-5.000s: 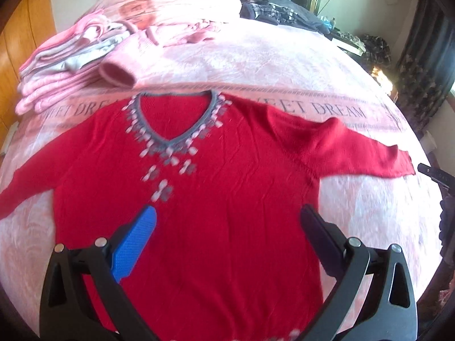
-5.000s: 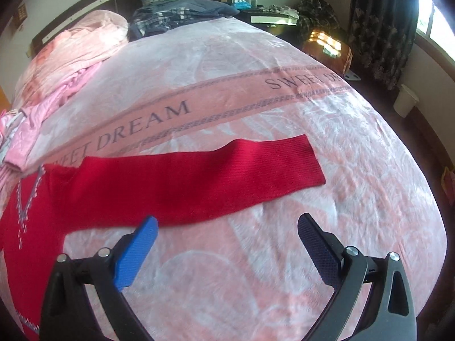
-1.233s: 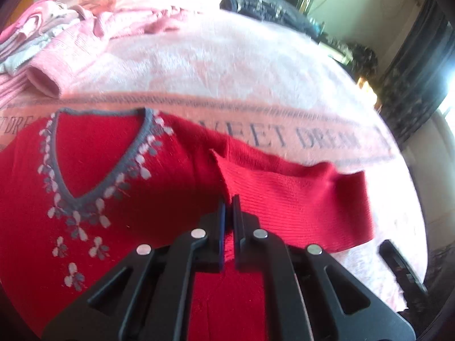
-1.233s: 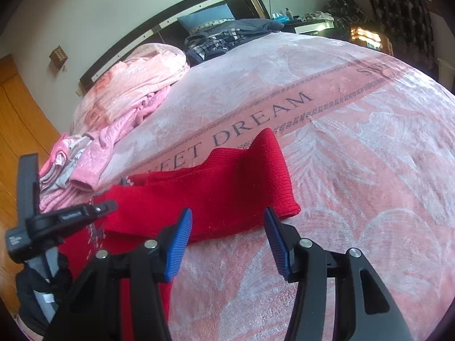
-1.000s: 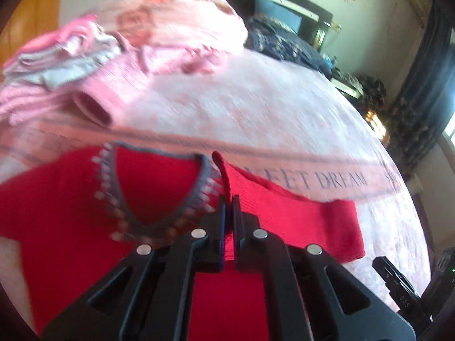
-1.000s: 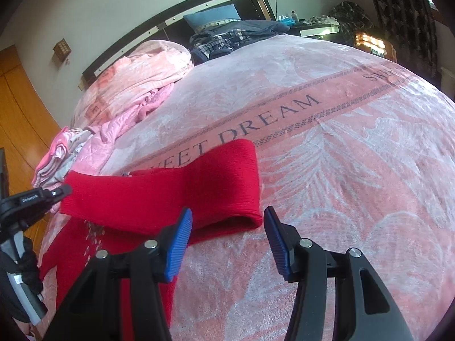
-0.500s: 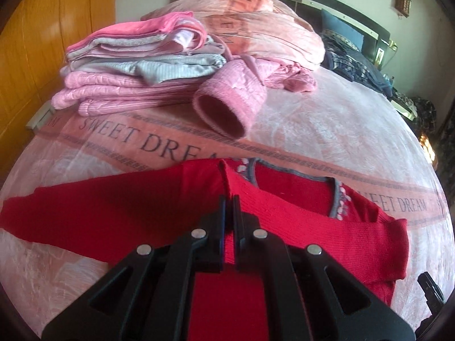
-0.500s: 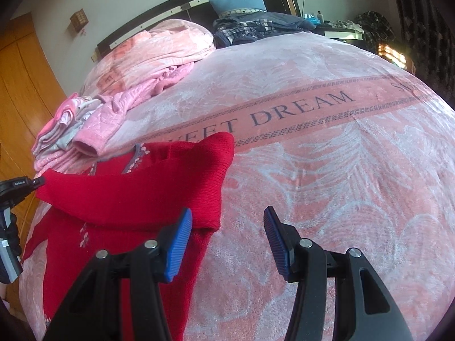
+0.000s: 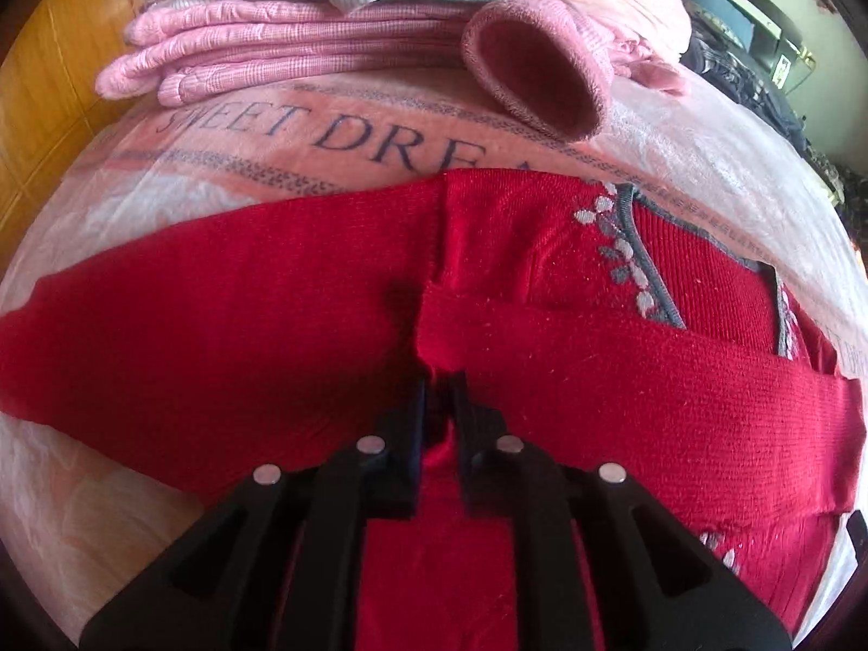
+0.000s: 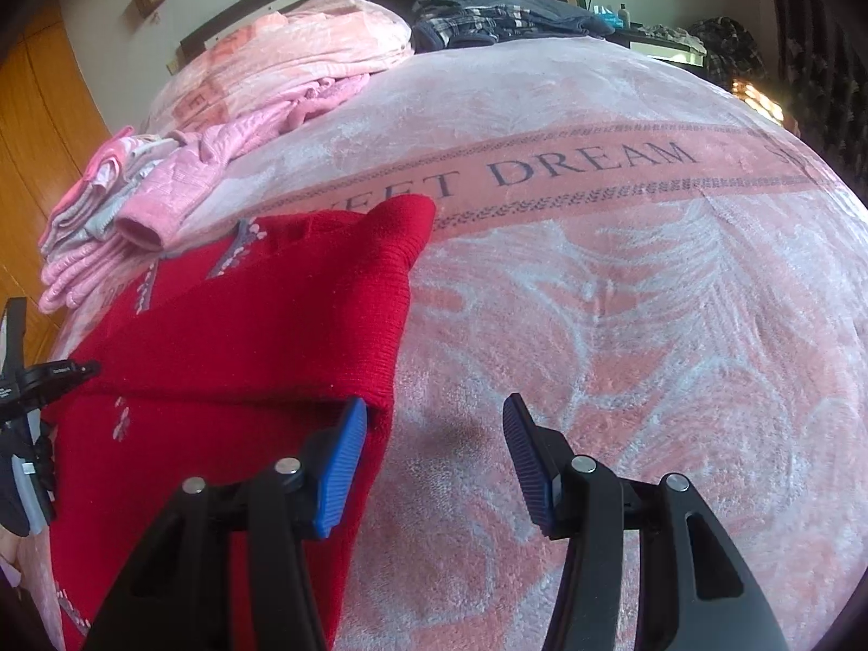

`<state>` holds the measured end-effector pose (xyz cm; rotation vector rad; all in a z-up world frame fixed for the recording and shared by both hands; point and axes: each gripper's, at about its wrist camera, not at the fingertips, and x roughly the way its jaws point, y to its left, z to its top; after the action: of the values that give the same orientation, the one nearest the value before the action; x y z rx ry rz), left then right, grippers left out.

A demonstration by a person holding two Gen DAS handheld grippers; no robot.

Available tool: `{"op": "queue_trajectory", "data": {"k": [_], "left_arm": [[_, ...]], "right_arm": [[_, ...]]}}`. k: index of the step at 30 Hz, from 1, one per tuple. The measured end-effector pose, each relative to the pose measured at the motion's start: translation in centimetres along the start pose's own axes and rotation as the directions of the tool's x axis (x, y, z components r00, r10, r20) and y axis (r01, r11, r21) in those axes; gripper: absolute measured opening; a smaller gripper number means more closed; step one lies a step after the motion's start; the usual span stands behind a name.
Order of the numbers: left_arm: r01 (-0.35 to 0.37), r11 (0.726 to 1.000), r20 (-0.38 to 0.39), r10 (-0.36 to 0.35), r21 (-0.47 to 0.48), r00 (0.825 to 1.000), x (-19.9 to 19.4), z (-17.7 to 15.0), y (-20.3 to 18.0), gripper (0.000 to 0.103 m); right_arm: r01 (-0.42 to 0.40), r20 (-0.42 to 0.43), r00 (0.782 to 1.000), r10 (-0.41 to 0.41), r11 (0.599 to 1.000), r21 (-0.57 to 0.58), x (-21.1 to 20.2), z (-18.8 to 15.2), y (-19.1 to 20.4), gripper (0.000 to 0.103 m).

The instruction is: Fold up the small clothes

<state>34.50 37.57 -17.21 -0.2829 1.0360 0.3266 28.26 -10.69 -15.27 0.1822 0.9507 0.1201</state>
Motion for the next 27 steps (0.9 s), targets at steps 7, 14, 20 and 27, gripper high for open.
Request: {"op": "queue_trajectory", "data": {"k": [7,14,20,27], "left_arm": [[0.189,0.974,0.025,-0.188,-0.124,0.982,-4.8,0.4,3.8,0.024],[0.288,0.958,-0.025,-0.288,0.0,0.957,-4.7,0.6,-2.5,0.029],[0.239,0.971,-0.117,-0.235,0.024,0.965,-0.3,-0.7,-4.5,0.03],[0.23,0.972,-0.103,-0.224,0.048,0.969,-0.3,-1.1,-5.0,0.031]], "right_arm": [[-0.113,0.003,0.994,0.113,0.994,0.004,-2.3,0.9,1.4,0.053],[-0.135,-0.097,0.987,0.13,0.989,-0.054,0.0,4.5,5.7,0.055],[-0.078,-0.235,0.969,0.074,0.997,-0.005,5.1,4.2,4.4,0.056],[-0.081,-0.221,0.973,0.071,0.996,-0.036,5.9,3.4,4.5,0.07]]}}
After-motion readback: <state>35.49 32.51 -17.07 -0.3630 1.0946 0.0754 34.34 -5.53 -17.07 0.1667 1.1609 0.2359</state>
